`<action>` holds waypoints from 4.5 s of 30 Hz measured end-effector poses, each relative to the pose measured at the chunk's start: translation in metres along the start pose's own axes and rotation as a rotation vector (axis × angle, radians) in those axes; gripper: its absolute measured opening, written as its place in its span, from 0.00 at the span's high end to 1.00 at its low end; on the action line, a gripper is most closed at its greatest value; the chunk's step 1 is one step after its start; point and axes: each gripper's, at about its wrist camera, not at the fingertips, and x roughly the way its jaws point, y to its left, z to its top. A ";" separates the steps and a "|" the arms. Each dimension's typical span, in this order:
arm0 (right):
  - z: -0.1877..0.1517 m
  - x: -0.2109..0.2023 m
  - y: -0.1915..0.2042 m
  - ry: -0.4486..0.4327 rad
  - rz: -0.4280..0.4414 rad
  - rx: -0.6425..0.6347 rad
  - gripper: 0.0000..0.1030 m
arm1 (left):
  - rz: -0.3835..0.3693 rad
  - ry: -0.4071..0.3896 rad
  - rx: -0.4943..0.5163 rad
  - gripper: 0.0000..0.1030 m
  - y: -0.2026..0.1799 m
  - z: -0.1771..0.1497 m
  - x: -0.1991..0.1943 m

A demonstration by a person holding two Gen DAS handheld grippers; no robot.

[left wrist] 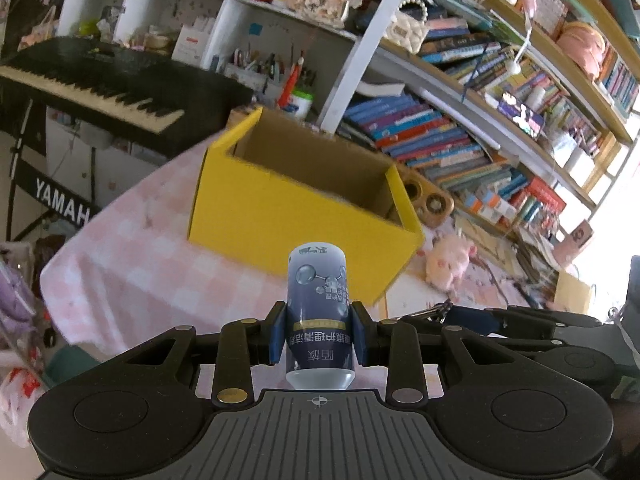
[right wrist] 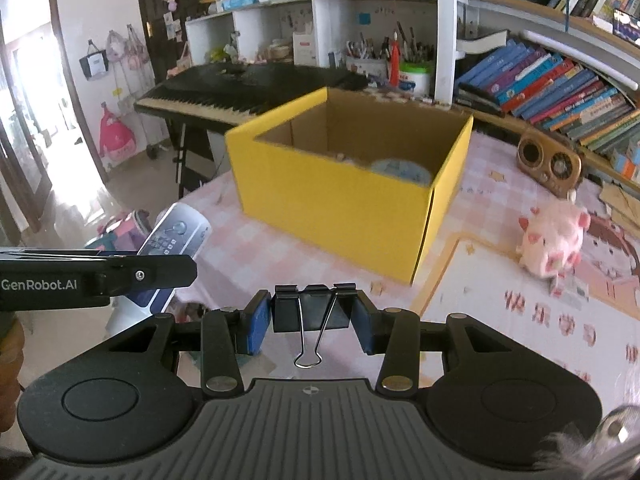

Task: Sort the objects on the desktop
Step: 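Lower both tools into the yellow box and open them to release bottle and clip, then withdraw both open tools from the box back toward the pig plush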

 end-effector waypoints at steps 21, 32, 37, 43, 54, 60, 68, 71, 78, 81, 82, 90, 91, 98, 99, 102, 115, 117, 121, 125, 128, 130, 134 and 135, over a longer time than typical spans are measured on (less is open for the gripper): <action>0.139 0.044 -0.078 -0.283 -0.029 0.023 0.60 | 0.061 -0.221 0.105 0.69 -0.031 0.126 0.082; 0.164 0.100 -0.105 -0.224 -0.013 0.020 0.60 | 0.160 -0.044 0.170 0.69 -0.027 0.118 0.168; 0.166 0.136 -0.104 -0.124 0.016 -0.042 0.60 | 0.192 0.059 0.175 0.69 -0.022 0.108 0.193; 0.164 0.174 -0.100 -0.009 0.018 -0.128 0.60 | 0.229 0.151 0.194 0.69 -0.020 0.098 0.212; 0.164 0.217 -0.089 0.165 0.042 -0.298 0.60 | 0.204 0.130 0.207 0.48 -0.023 0.096 0.211; 0.163 0.220 -0.089 0.194 0.050 -0.305 0.60 | 0.224 0.023 0.258 0.25 -0.031 0.091 0.186; 0.167 0.206 -0.092 0.110 0.039 -0.260 0.33 | 0.265 -0.061 0.243 0.12 -0.035 0.093 0.160; 0.167 0.195 -0.093 0.067 0.030 -0.220 0.32 | 0.275 -0.083 0.231 0.11 -0.034 0.094 0.151; 0.165 0.157 -0.102 -0.045 -0.006 -0.118 0.30 | 0.300 -0.143 0.214 0.07 -0.035 0.095 0.128; 0.162 0.139 -0.107 -0.083 -0.026 -0.073 0.30 | 0.309 -0.164 0.199 0.06 -0.035 0.097 0.120; 0.160 0.134 -0.109 -0.094 -0.034 -0.059 0.30 | 0.310 -0.172 0.195 0.05 -0.035 0.097 0.118; 0.139 0.095 -0.121 -0.143 -0.107 0.015 0.28 | 0.324 -0.222 0.175 0.05 -0.035 0.089 0.095; 0.135 0.091 -0.121 -0.146 -0.116 0.021 0.28 | 0.328 -0.223 0.173 0.04 -0.035 0.088 0.092; 0.106 0.059 -0.119 -0.173 -0.171 0.085 0.28 | 0.330 -0.215 0.165 0.03 -0.034 0.074 0.073; 0.100 0.054 -0.118 -0.176 -0.177 0.097 0.28 | 0.329 -0.213 0.163 0.03 -0.034 0.071 0.070; 0.084 0.039 -0.111 -0.182 -0.191 0.120 0.28 | 0.325 -0.208 0.160 0.02 -0.034 0.061 0.059; 0.019 -0.010 -0.074 -0.147 -0.236 0.158 0.28 | 0.291 -0.163 0.175 0.01 -0.033 0.020 0.015; 0.009 -0.017 -0.066 -0.141 -0.240 0.160 0.28 | 0.284 -0.152 0.175 0.01 -0.033 0.013 0.010; -0.010 -0.027 -0.049 -0.130 -0.246 0.148 0.28 | 0.274 -0.130 0.163 0.01 -0.030 -0.004 -0.001; -0.026 -0.033 -0.033 -0.114 -0.245 0.120 0.28 | 0.268 -0.104 0.153 0.01 -0.027 -0.018 -0.010; -0.035 -0.036 -0.022 -0.104 -0.242 0.099 0.28 | 0.274 -0.100 0.163 0.01 -0.025 -0.023 -0.016; -0.038 -0.037 -0.015 -0.099 -0.235 0.096 0.28 | 0.288 -0.102 0.174 0.01 -0.025 -0.027 -0.021; -0.048 -0.038 -0.001 -0.086 -0.216 0.096 0.28 | 0.301 -0.095 0.178 0.01 -0.022 -0.035 -0.029; -0.049 -0.038 0.003 -0.083 -0.212 0.091 0.28 | 0.302 -0.092 0.177 0.01 -0.022 -0.036 -0.030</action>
